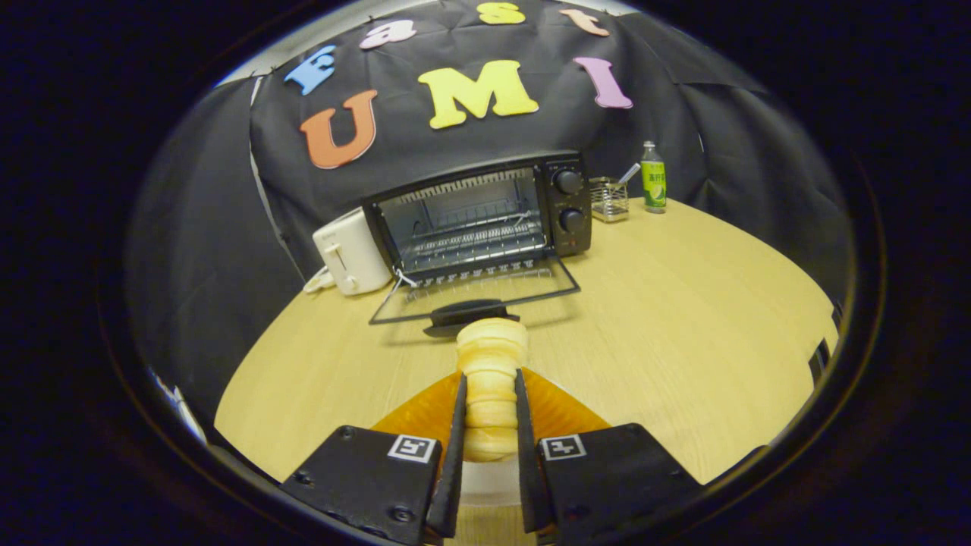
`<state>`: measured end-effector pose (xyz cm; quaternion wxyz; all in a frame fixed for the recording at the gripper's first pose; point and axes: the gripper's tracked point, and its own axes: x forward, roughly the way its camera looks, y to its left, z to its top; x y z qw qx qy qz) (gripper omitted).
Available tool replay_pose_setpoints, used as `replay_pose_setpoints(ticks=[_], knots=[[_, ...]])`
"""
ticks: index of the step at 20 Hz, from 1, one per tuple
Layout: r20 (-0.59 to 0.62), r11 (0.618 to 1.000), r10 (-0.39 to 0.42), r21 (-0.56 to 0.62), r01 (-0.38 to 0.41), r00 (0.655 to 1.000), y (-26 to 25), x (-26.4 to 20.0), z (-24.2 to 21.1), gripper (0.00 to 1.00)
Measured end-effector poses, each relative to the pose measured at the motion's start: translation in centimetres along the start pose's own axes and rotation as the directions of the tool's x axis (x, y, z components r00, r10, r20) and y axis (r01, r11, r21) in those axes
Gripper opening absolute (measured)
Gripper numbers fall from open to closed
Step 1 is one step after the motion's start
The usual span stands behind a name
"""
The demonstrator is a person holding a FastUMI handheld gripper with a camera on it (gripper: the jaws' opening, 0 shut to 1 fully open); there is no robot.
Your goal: Open the toaster oven, put the food inside, and close the toaster oven door.
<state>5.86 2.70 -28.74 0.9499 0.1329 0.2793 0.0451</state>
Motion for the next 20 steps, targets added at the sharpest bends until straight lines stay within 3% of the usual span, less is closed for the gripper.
replay_pose_setpoints(ticks=[8, 15, 20], knots=[[0.088, 0.993, 0.037, 0.110, -0.047, 0.995, 3.4, 6.2, 9.0, 0.37], [0.115, 0.981, -0.052, 0.190, 0.030, 0.992, 2.3, 14.7, 14.2, 0.37], [0.099, 0.974, -0.119, 0.206, 0.096, 0.988, 1.5, 20.8, 14.5, 0.37]])
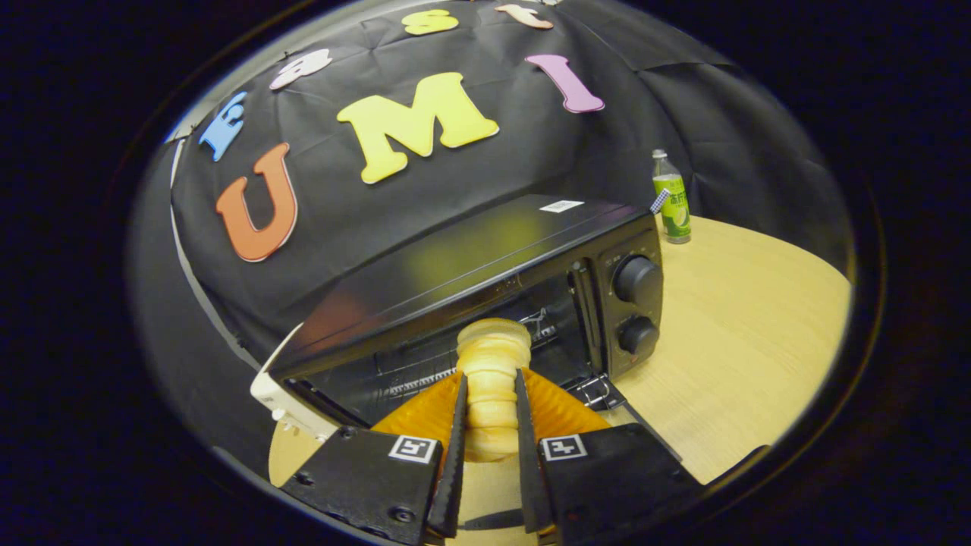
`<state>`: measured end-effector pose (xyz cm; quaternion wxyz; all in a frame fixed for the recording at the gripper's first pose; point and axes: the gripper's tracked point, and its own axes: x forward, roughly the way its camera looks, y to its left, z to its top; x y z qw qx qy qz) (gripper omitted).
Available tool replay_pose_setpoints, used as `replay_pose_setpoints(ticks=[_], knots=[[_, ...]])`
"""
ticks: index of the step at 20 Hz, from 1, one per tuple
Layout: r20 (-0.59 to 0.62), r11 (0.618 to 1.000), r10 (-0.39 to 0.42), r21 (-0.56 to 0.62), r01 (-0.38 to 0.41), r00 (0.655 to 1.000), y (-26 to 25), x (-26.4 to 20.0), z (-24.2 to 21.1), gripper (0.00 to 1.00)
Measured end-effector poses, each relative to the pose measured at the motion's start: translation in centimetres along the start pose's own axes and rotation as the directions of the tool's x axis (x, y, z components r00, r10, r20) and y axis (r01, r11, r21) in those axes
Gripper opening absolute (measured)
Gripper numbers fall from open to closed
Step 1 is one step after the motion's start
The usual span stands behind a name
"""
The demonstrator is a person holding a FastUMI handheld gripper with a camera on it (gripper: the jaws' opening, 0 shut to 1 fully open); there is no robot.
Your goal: Open the toaster oven, put the food inside, and close the toaster oven door.
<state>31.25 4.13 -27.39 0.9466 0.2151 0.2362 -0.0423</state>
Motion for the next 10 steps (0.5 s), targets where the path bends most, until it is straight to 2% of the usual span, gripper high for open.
replay_pose_setpoints(ticks=[5, 10], knots=[[0.002, 0.999, -0.038, -0.034, 0.038, 0.999, 0.4, 4.3, -0.9, 0.37], [0.006, 0.999, -0.035, -0.028, 0.035, 0.999, 1.4, 5.5, -1.2, 0.40]])
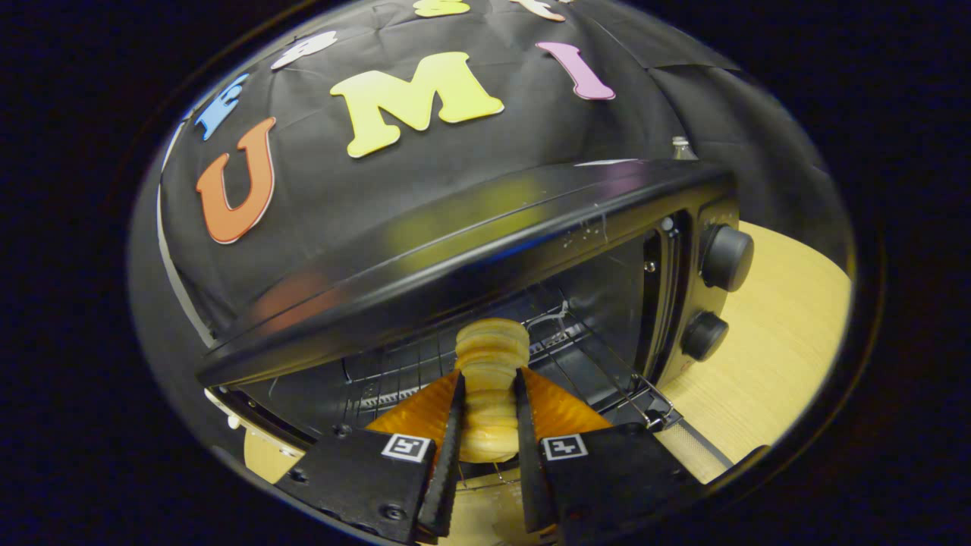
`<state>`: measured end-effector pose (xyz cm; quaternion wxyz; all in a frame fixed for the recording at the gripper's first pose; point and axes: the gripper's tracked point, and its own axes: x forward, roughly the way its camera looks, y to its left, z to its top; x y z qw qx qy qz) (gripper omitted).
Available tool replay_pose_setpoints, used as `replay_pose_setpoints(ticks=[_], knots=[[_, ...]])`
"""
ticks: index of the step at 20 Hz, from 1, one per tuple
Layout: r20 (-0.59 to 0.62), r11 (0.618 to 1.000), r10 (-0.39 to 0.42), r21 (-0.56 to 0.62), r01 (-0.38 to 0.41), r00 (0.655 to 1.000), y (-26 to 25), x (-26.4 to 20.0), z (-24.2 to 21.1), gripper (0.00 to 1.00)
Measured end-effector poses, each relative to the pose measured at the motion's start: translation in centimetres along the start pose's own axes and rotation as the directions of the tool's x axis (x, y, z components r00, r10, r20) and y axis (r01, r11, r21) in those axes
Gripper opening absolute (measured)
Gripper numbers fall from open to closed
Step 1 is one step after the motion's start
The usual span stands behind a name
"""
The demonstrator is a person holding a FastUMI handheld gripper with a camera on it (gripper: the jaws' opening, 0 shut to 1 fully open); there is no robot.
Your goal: Open the toaster oven, put the food inside, and close the toaster oven door.
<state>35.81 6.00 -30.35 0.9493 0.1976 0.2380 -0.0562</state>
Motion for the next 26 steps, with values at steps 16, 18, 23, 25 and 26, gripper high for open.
replay_pose_setpoints(ticks=[16, 18, 23, 25, 26], knots=[[0.053, 0.990, 0.116, 0.075, -0.119, 0.992, 1.2, -12.4, 0.3, 0.99], [0.062, 0.987, 0.124, 0.100, -0.130, 0.990, 0.6, -15.0, -0.2, 1.00], [0.005, 0.991, 0.133, 0.017, -0.133, 0.991, -1.5, -19.5, -3.4, 1.00], [-0.014, 0.991, 0.134, -0.016, -0.134, 0.991, -2.3, -20.5, -4.6, 1.00], [-0.029, 0.991, 0.127, -0.045, -0.128, 0.992, -2.8, -21.1, -5.6, 1.00]])
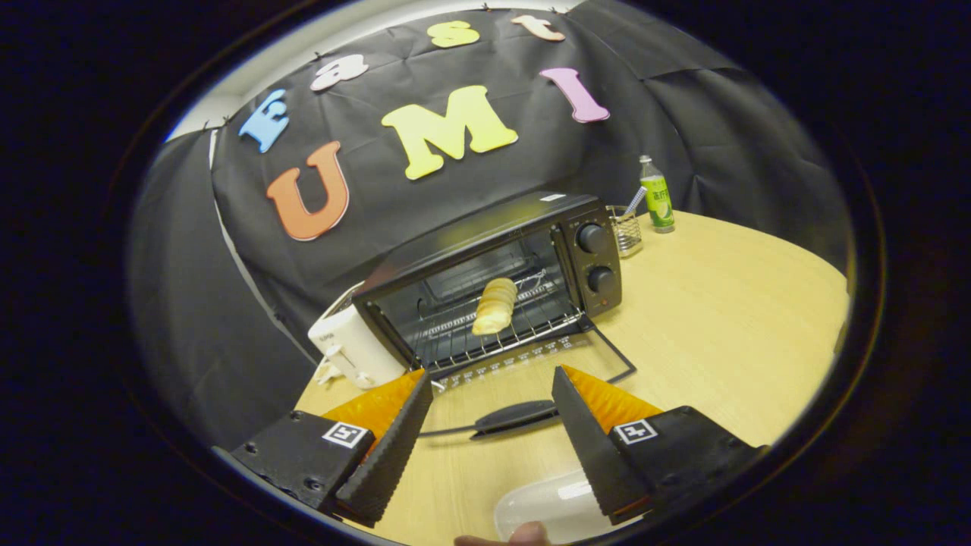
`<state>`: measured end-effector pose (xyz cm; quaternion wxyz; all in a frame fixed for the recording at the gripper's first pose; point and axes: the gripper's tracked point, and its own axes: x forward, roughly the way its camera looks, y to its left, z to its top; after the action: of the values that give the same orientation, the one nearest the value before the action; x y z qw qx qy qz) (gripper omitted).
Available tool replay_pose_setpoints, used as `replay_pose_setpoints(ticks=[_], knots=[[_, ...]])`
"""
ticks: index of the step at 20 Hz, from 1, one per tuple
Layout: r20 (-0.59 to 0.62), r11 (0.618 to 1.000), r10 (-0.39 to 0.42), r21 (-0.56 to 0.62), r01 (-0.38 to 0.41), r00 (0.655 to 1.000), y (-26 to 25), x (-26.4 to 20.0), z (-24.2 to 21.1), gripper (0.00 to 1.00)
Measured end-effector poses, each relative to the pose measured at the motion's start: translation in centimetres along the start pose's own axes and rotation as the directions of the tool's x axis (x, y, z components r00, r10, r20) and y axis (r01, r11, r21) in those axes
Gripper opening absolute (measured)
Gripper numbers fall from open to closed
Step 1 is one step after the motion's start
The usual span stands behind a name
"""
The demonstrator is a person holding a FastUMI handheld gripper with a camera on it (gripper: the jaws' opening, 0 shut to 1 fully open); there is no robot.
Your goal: Open the toaster oven, put the food inside, and close the toaster oven door.
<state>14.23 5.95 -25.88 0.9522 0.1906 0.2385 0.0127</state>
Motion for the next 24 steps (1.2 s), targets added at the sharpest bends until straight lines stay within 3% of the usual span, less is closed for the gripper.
replay_pose_setpoints(ticks=[9, 15, 19, 24], knots=[[-0.198, 0.960, -0.063, -0.281, 0.006, 0.978, -2.5, 2.2, -6.5, 1.00], [-0.273, 0.940, -0.113, -0.341, 0.014, 0.956, -3.2, 4.8, -8.7, 1.00], [-0.266, 0.916, -0.181, -0.395, 0.064, 0.947, -4.6, 6.2, -9.1, 1.00], [-0.225, 0.905, -0.188, -0.418, 0.080, 0.956, -4.0, 5.3, -8.0, 1.00]])
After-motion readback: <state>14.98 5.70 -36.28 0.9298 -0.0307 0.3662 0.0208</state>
